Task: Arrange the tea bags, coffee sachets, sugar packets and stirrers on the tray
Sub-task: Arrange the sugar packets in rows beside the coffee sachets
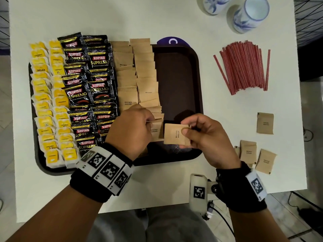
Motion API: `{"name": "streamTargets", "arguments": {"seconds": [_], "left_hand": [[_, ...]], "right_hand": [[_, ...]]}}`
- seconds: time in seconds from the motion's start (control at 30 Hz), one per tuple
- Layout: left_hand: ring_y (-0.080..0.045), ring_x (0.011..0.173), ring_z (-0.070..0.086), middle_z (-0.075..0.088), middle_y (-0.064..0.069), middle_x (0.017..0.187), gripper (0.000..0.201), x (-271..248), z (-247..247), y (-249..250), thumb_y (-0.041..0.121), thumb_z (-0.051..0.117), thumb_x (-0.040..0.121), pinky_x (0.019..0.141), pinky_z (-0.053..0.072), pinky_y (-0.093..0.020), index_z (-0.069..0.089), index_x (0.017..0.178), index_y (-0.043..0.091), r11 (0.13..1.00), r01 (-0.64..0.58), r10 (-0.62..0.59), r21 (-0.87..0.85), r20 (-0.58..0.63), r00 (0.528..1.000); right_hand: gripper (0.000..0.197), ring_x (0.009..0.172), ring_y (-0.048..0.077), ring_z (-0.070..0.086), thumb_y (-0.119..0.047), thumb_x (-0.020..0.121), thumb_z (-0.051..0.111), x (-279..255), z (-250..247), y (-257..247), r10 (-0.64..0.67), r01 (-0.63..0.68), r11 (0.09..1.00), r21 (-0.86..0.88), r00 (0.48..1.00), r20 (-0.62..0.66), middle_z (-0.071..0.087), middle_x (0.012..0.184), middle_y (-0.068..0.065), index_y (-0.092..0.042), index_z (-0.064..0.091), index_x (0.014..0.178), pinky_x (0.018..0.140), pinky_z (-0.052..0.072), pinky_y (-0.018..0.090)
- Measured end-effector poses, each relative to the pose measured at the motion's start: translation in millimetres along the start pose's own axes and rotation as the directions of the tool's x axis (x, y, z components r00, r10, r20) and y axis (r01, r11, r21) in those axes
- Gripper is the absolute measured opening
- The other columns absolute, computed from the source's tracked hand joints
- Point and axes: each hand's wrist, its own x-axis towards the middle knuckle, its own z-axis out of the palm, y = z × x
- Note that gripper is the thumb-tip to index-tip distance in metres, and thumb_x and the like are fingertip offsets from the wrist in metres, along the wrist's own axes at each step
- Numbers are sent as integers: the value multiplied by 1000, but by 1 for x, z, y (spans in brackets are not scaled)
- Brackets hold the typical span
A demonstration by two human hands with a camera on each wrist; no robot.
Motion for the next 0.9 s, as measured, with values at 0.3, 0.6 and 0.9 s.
{"name": "streamTargets", "arguments": {"seconds": [0.3,0.6,0.9], "left_hand": [[-20,80,63,62,0,98,12,0,3,-1,12,72,81,71,52,-31,74,92,17,998,-18,20,59,-37,999],[-23,81,64,62,0,98,12,0,5,0,13,72,81,73,56,-39,75,93,17,997,-18,21,75,-51,998],[-23,82,63,61,-1,98,13,0,5,-2,12,71,82,72,55,-39,75,94,17,998,-7,9,69,-39,999]], "right_hand": [[26,93,20,74,4,94,59,-5,1,10,88,-88,995,-36,996,18,73,97,8,-16,74,101,70,61,34],[13,88,27,76,6,93,60,-6,6,11,146,-146,989,15,989,-10,76,95,14,-3,69,92,72,63,38],[13,81,30,76,3,92,64,-4,10,11,150,-151,988,-38,988,-31,76,92,15,-8,69,88,68,62,35]]}}
